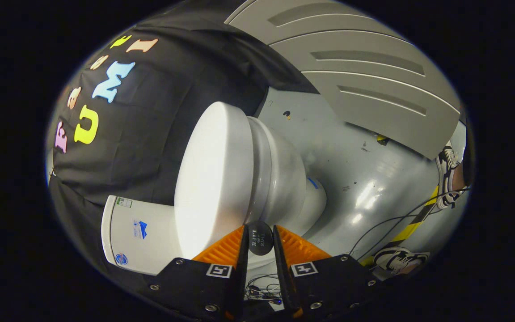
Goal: Open the toilet lid.
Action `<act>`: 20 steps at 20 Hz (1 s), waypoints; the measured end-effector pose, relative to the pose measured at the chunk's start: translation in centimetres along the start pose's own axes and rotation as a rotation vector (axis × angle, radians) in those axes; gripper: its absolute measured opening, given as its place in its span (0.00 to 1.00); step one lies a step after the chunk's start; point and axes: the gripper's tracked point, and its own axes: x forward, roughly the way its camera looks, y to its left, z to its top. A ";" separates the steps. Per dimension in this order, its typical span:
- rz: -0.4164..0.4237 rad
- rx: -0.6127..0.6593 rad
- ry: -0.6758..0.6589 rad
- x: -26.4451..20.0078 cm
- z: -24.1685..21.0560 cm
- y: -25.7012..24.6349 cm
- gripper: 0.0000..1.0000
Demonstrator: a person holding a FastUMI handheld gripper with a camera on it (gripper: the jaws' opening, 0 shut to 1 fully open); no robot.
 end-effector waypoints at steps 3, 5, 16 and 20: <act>-0.009 -0.004 0.019 0.2 -0.4 -0.3 0.24; -0.013 -0.010 0.019 0.3 -0.4 -0.4 0.20; 0.002 0.000 -0.016 -0.2 -0.4 0.4 0.05; -0.016 -0.014 -0.034 -0.3 -0.5 0.7 0.01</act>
